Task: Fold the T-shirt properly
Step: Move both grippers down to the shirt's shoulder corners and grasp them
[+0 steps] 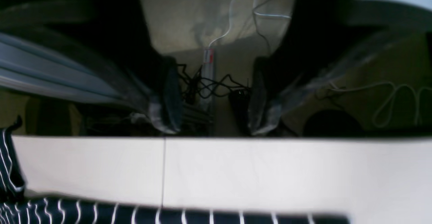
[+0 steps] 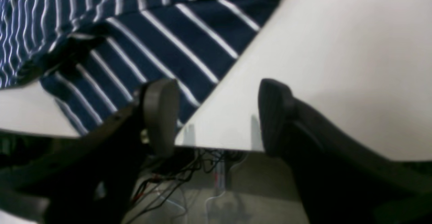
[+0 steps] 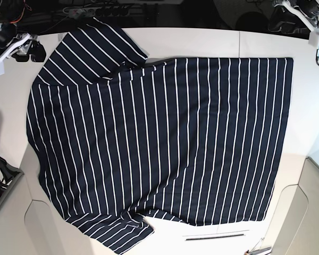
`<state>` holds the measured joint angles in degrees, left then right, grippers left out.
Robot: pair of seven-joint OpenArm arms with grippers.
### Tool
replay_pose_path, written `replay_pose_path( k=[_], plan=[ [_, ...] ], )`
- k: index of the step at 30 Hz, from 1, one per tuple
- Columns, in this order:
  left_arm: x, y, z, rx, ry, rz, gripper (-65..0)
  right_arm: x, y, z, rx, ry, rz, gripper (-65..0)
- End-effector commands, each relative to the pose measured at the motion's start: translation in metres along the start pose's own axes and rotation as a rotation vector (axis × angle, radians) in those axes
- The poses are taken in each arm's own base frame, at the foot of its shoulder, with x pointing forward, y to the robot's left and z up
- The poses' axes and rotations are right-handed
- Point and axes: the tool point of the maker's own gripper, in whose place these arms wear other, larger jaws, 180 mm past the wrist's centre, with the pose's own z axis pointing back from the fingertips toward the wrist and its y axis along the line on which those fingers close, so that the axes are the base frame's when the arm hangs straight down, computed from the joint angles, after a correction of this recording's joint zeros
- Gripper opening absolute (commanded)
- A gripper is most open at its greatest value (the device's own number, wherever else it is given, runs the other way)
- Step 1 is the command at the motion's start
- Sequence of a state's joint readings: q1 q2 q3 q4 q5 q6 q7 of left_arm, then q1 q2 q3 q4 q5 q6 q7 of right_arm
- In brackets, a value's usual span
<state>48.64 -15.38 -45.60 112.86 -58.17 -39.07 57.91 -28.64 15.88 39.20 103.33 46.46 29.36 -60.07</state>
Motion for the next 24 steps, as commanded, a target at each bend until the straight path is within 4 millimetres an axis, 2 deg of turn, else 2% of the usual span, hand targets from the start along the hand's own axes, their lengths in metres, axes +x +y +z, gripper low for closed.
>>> replay_pose_path(
  k=[1,3,9,13,18,24],
  plan=[
    [0.015,-0.001,0.004,-0.012,-0.048,-0.037,-25.1,0.011,-0.003,0.002,0.005,-0.034,0.008,-27.9],
    [0.028,0.004,0.005,0.001,-0.08,-0.06,-22.7,0.008,-0.004,-0.004,0.02,-0.026,-0.017,-27.9],
    [0.064,0.015,0.002,0.038,-0.148,-0.125,-22.7,-0.011,0.0,-0.021,0.067,0.024,-0.052,-27.9],
    [0.079,0.033,-0.004,0.056,-0.189,-0.1,-22.7,-0.017,0.004,-0.025,0.094,0.027,-0.085,-27.9],
    [0.085,0.065,-0.02,0.064,-0.203,-0.008,-22.6,-0.017,0.008,-0.027,0.11,0.019,-0.097,-27.9],
    [0.065,0.075,-0.055,0.016,-0.114,0.07,-22.7,-0.022,0.016,-0.031,0.129,0.02,-0.117,-27.9]
  ],
)
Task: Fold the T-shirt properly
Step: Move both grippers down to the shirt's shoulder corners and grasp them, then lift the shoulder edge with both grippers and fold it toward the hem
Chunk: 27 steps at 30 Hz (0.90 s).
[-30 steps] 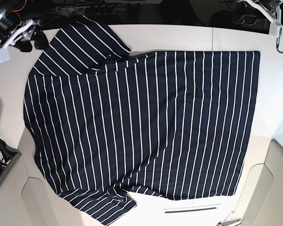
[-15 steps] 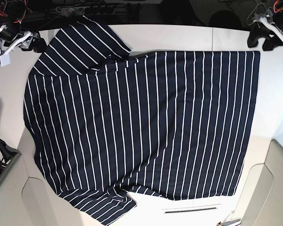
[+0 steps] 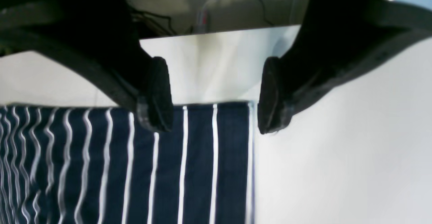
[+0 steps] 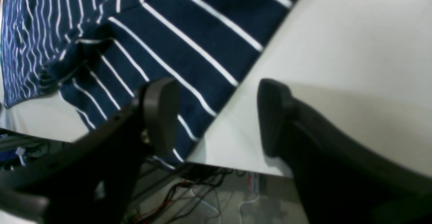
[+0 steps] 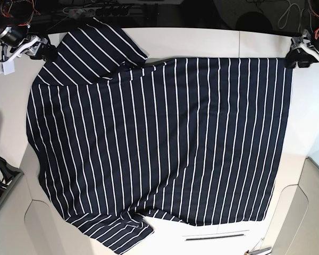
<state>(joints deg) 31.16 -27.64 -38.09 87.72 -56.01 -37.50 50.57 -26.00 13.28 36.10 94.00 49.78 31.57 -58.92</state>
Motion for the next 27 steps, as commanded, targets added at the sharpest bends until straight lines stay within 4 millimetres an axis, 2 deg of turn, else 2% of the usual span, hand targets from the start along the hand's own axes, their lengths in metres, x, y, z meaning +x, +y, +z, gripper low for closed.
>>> replay_pose_path(
  k=[1,5,8,16,17,18,21,23,25,27],
  plan=[
    [0.01,-0.001,-0.001,-0.015,-0.019,-0.011,-22.7,0.001,0.002,0.001,0.005,-0.001,0.005,-27.9],
    [-0.006,-0.01,-0.012,-0.048,0.038,-0.004,-22.7,-0.007,0.008,-0.002,0.023,0.013,-0.015,-27.9],
    [-0.012,-0.017,-0.017,-0.067,0.057,-0.01,-22.7,-0.009,0.011,-0.004,0.031,0.01,-0.027,-27.9],
    [-0.003,-0.017,-0.022,-0.058,0.039,-0.034,-23.2,-0.008,0.026,-0.006,0.1,-0.002,-0.036,-28.0],
    [-0.002,-0.017,-0.022,-0.059,0.036,-0.035,-25.2,-0.009,0.025,-0.006,0.1,-0.002,-0.036,-29.2],
    [-0.001,-0.017,-0.022,-0.06,0.032,-0.035,-29.5,-0.009,0.025,-0.006,0.1,-0.001,-0.036,-33.5],
    [0.003,-0.018,-0.022,-0.061,0.006,-0.034,-47.7,-0.009,0.025,-0.007,0.098,0.0,-0.034,-53.2],
    [0.004,-0.021,-0.022,-0.079,0.004,-0.051,-56.2,-0.009,0.025,-0.007,0.097,0.0,-0.033,-64.6],
    [0.004,-0.023,-0.022,-0.089,0.003,-0.061,-63.7,-0.009,0.025,-0.006,0.1,0.002,-0.025,-65.0],
    [0.006,-0.023,-0.021,-0.088,-0.003,-0.063,-65.0,-0.01,0.025,-0.006,0.099,0.007,-0.021,-65.0]
  ],
)
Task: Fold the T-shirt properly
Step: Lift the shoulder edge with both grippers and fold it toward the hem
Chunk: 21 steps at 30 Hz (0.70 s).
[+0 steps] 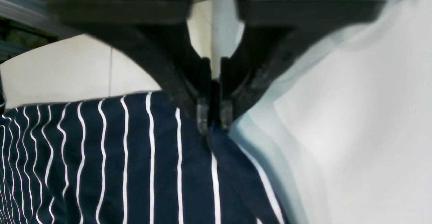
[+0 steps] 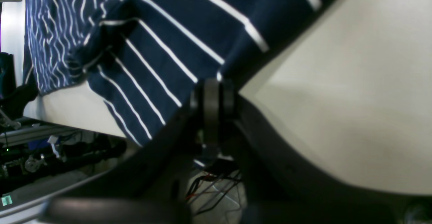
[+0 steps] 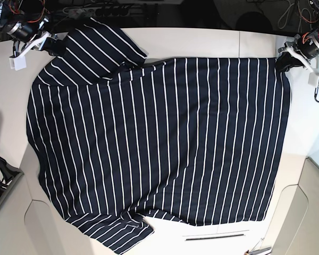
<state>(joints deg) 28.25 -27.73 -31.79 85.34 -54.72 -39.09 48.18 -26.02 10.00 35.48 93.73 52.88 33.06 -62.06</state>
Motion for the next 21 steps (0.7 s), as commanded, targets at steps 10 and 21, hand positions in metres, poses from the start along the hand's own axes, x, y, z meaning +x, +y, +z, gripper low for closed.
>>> replay_pose_path(
  k=[10,21],
  plan=[
    [0.064,-0.004,0.038,-0.017,-0.197,-0.035,-65.0,0.03,0.023,0.021,0.068,-0.083,0.073,-65.0],
    [0.095,-0.009,0.036,-0.016,-0.281,-0.074,-65.0,0.096,0.063,0.04,0.068,-0.261,0.28,-65.0]
  ],
)
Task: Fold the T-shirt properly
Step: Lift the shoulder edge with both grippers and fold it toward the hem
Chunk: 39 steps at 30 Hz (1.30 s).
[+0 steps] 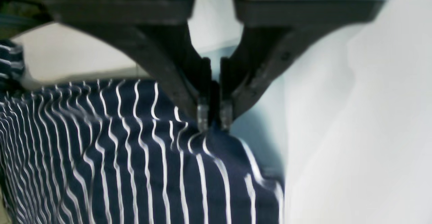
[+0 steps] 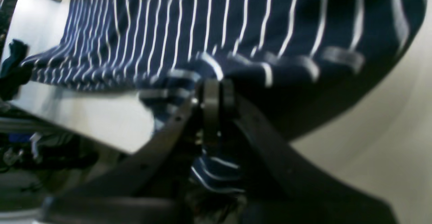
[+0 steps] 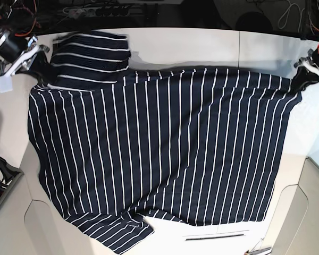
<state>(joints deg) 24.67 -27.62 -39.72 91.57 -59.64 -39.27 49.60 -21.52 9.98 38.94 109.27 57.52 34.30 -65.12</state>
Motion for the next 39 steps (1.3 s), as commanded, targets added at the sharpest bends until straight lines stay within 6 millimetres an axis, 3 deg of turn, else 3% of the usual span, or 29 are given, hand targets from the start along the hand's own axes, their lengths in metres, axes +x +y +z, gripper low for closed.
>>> replay_pose_path(
  k=[1,8,15,22,26,30,36,38,39],
  plan=[
    [0.023,-0.003,0.002,-0.011,-0.058,-0.042,-65.0,0.02,0.002,0.002,0.004,-0.062,0.036,-65.0],
    [0.057,-0.006,-0.016,0.012,-0.122,-0.128,-65.0,0.074,0.002,-0.01,-0.004,-0.181,0.108,-65.0],
    [0.077,-0.019,-0.059,0.024,-0.129,-0.246,-65.0,0.109,-0.021,-0.034,-0.024,-0.24,0.072,-65.0],
    [0.098,-0.006,-0.094,0.101,-0.134,-0.241,-65.0,0.147,-0.045,-0.061,-0.006,-0.272,0.007,-65.0],
    [0.105,0.008,-0.104,0.148,-0.129,-0.213,-65.0,0.167,-0.063,-0.072,-0.027,-0.296,-0.027,-65.0],
    [0.108,0.013,-0.108,0.154,-0.141,-0.182,-65.0,0.177,-0.073,-0.086,-0.017,-0.291,-0.076,-65.0],
    [0.105,0.023,-0.11,0.171,-0.171,-0.141,-64.2,0.175,-0.079,-0.114,-0.028,-0.266,-0.098,-65.0],
    [0.101,0.03,-0.111,0.197,-0.166,-0.112,-57.3,0.17,-0.079,-0.123,-0.043,-0.246,-0.081,-65.0],
    [0.098,0.032,-0.112,0.199,-0.16,-0.105,-53.1,0.166,-0.079,-0.127,-0.047,-0.226,-0.073,-58.8]
  ],
)
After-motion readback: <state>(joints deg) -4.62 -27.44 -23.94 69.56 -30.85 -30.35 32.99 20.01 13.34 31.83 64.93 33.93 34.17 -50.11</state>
